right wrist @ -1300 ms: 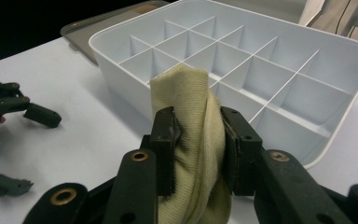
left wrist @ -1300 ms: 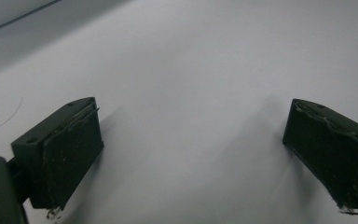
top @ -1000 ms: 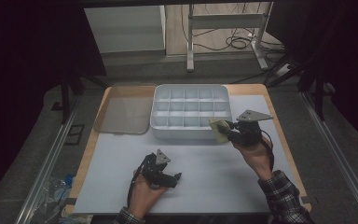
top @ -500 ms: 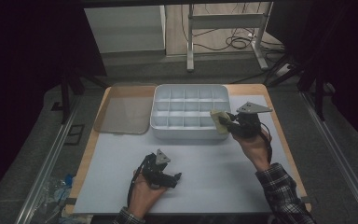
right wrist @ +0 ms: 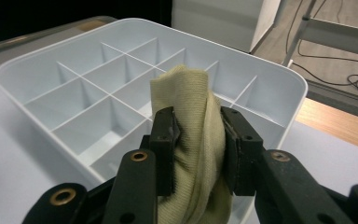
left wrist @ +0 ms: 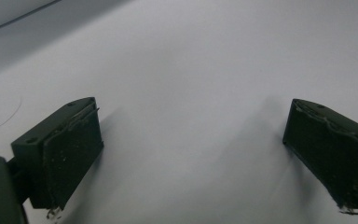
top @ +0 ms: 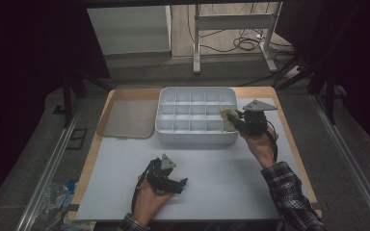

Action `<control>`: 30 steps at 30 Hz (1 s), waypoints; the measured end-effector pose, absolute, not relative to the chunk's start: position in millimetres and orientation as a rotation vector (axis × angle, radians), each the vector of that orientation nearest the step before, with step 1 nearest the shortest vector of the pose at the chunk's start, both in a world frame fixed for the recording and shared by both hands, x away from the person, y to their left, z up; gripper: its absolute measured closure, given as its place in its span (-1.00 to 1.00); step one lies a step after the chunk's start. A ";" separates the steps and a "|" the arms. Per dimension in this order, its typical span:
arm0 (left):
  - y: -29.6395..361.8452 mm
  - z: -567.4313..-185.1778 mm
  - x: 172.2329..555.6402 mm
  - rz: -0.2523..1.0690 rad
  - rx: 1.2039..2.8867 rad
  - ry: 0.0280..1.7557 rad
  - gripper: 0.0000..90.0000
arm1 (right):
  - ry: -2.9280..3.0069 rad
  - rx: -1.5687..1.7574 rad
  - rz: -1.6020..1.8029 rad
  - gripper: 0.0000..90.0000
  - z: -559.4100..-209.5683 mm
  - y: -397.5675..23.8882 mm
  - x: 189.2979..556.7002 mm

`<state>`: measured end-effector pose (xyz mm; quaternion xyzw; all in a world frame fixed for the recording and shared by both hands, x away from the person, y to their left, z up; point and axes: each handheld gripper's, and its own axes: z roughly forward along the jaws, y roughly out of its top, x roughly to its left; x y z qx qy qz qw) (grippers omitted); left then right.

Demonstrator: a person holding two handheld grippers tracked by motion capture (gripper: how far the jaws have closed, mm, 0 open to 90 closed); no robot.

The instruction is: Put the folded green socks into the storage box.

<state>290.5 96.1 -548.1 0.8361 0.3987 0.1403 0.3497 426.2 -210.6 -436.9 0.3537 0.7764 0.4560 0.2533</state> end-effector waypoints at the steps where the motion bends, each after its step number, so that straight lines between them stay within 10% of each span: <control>1: 96.1 -548.1 290.5 0.364 2.166 1.033 -0.91 | 2.109 0.967 1.235 0.52 -438.0 -210.6 427.4; 30: 96.1 -548.0 290.4 0.363 2.167 1.033 -0.91 | 2.058 0.964 1.124 0.45 -474.9 -200.2 450.9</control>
